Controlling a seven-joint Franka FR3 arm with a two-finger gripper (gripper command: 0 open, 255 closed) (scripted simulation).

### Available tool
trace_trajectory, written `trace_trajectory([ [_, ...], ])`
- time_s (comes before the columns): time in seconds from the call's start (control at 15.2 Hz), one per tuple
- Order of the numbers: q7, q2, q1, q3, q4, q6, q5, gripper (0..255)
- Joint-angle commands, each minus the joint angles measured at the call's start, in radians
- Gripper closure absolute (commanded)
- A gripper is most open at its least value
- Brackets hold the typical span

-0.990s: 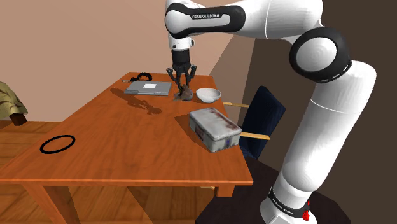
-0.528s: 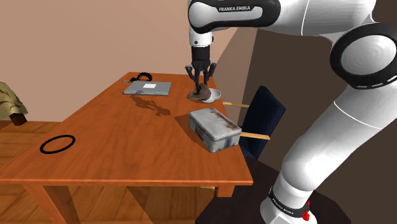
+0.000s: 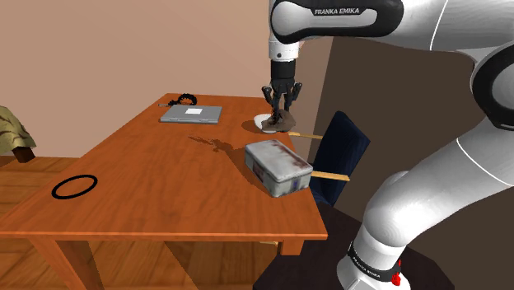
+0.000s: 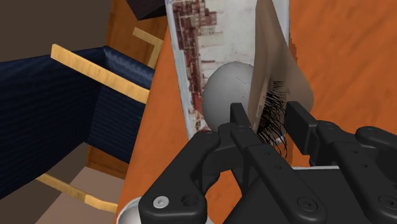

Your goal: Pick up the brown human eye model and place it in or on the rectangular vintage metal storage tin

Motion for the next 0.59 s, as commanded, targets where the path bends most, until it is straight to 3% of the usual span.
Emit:
trace_trajectory([
  [0.0,0.001,-0.01,0.0,-0.001,-0.036,0.026,0.0,255],
  [0.53,0.009,-0.024,0.001,-0.001,-0.156,0.131,0.0,255],
])
